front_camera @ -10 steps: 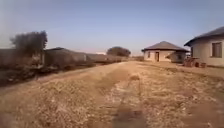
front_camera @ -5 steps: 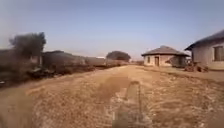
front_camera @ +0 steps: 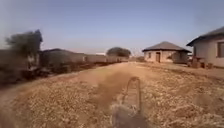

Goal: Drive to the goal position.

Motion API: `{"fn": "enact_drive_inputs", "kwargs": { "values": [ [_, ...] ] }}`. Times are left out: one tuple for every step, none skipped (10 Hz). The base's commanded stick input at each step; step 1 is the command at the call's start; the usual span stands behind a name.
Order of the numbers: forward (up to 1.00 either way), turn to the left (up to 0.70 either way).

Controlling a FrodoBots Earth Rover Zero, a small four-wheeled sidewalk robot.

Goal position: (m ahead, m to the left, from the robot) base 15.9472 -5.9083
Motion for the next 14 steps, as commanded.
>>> {"fn": "enact_drive_inputs", "kwargs": {
  "values": [
    [0.7, 0.0],
    [0.7, 0.0],
    [0.7, 0.0],
    [0.7, 0.0],
    [0.7, 0.0],
    [0.7, 0.0],
    [0.7, 0.0],
    [0.7, 0.0],
    [0.7, 0.0],
    [0.7, 0.0],
    [0.7, 0.0],
    [0.7, 0.0],
    [0.7, 0.0],
    [0.7, 0.0]
  ]
}}
